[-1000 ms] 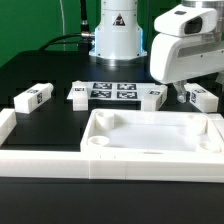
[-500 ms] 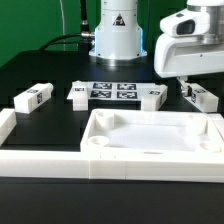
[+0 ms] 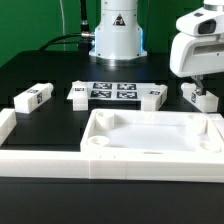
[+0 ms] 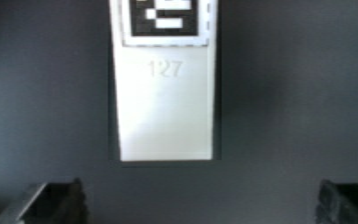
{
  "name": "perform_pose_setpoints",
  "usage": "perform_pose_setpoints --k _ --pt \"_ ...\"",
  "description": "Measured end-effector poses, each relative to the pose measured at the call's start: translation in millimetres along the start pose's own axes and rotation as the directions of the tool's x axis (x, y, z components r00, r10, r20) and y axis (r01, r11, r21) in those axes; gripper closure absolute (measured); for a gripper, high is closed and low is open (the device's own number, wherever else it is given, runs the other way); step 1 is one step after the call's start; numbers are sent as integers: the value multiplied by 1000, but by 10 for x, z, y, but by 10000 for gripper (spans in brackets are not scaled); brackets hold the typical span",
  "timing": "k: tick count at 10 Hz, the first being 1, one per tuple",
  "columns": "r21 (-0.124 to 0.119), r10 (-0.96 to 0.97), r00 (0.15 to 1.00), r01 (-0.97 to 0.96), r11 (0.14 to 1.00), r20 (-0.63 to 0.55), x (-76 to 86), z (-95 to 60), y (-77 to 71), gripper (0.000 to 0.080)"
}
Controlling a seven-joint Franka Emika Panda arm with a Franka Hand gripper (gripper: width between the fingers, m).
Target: Assemble desk
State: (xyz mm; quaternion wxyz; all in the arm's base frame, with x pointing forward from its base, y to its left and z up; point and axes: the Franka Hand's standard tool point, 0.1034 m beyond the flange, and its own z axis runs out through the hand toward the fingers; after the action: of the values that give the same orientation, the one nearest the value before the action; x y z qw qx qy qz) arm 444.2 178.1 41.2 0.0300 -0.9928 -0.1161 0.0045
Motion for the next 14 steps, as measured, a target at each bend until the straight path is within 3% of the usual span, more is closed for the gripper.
perform_pose_setpoints --k 3,7,10,14 --pt "-44 -34 999 35 998 18 -30 -58 -53 151" --pt "-47 -27 999 29 998 41 -48 -46 -16 151" --pt "-90 1 965 23 996 264 -135 -74 163 151" --pt "-111 47 877 7 994 477 -216 -75 241 151"
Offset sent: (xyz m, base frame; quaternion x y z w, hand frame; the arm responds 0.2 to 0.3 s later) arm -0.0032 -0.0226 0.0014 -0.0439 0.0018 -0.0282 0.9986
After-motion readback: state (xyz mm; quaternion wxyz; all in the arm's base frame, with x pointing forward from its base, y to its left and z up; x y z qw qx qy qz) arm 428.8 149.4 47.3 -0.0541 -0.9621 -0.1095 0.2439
